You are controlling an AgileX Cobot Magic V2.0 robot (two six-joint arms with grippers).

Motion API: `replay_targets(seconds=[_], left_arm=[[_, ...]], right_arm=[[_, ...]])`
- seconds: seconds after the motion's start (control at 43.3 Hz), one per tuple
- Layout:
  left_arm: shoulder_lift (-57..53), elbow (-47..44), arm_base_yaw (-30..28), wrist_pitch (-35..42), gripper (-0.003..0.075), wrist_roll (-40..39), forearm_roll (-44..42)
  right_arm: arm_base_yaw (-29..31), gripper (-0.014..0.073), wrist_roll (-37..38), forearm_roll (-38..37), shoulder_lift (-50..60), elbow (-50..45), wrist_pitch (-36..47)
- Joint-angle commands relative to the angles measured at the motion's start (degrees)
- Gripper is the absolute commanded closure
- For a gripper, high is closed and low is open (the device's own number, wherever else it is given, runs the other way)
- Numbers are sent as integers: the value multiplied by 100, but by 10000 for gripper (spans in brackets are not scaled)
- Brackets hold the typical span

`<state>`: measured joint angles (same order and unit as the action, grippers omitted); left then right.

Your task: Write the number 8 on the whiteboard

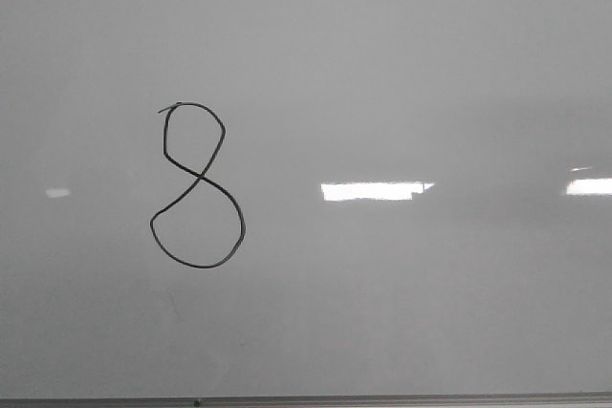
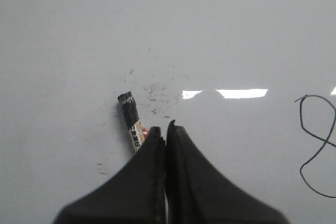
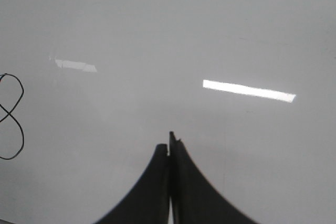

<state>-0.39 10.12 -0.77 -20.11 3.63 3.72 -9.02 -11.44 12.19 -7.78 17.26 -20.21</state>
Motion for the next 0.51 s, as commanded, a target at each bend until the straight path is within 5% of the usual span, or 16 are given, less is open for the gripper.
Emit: replay_targets(seconds=[0.0, 0.254, 0.485], left_arm=[[-83, -233, -24, 849, 741, -453, -295], [-83, -1146, -24, 1806, 741, -453, -190], [-83, -1128, -24, 1713, 741, -453, -161]], right_arm=[[44, 663, -10, -19, -56, 141, 461], [44, 663, -10, -19, -56, 141, 461], [44, 663, -10, -19, -56, 141, 456]])
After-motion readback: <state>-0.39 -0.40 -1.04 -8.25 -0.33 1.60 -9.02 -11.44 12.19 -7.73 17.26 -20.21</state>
